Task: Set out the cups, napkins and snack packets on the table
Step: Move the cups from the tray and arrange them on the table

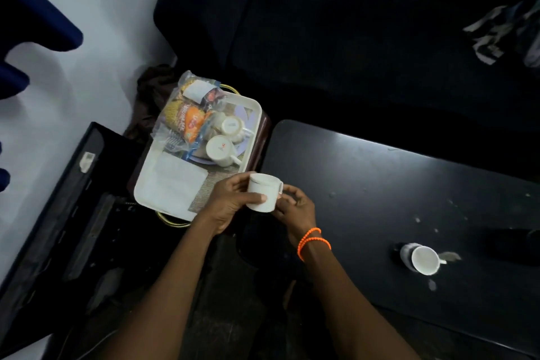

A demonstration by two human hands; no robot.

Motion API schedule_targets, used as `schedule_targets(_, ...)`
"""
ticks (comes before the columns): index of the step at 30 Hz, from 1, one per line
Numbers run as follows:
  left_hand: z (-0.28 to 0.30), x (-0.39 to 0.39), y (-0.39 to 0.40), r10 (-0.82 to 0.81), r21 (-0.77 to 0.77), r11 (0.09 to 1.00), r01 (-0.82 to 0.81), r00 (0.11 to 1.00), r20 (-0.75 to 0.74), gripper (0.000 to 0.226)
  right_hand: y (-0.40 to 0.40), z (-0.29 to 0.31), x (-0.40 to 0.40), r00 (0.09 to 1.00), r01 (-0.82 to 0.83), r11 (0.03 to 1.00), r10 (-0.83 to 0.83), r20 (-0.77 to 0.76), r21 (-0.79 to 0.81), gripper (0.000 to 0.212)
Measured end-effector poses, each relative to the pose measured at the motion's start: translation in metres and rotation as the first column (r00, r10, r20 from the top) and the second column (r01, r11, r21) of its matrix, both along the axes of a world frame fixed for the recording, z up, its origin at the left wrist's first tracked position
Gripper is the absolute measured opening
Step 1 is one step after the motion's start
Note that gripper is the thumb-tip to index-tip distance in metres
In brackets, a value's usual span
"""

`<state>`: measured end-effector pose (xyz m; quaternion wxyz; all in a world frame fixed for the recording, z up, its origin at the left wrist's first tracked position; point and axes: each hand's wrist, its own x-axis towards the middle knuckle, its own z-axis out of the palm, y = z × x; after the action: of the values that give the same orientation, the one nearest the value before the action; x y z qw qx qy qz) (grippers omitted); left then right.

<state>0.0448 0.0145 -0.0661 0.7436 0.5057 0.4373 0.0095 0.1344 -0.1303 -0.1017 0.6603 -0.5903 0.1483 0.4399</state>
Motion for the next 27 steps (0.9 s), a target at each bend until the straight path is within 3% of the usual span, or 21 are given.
schedule_targets(4,-0.008,0.042,-0.067,-0.289,0.249,0.920,0.303,0.953,-0.095,0.074,-0.064,-0.015,0.038,0.992,0.112,0.979,-0.101,0.074,-0.169,0.033)
schedule_targets(9,-0.034,0.054,-0.128,-0.361,0.428,0.804,0.412,0.911,-0.200,0.061,-0.110,-0.023,0.051,0.983,0.156,0.921,-0.109,0.148,-0.356,0.029)
schedule_targets(12,-0.068,0.090,-0.214,-0.533,0.455,0.694,0.557,0.823,-0.196,0.049,-0.193,-0.047,0.076,0.952,0.301,0.780,-0.212,0.222,-0.549,0.025)
schedule_targets(18,-0.077,0.094,-0.249,-0.580,0.562,0.550,0.617,0.767,-0.275,0.046,-0.213,-0.055,0.082,0.951,0.302,0.738,-0.195,0.238,-0.603,0.024)
schedule_targets(27,-0.073,0.085,-0.213,-0.640,0.547,0.433,0.716,0.672,-0.373,0.056,-0.195,-0.037,0.089,0.923,0.228,0.666,0.085,0.376,-0.710,0.039)
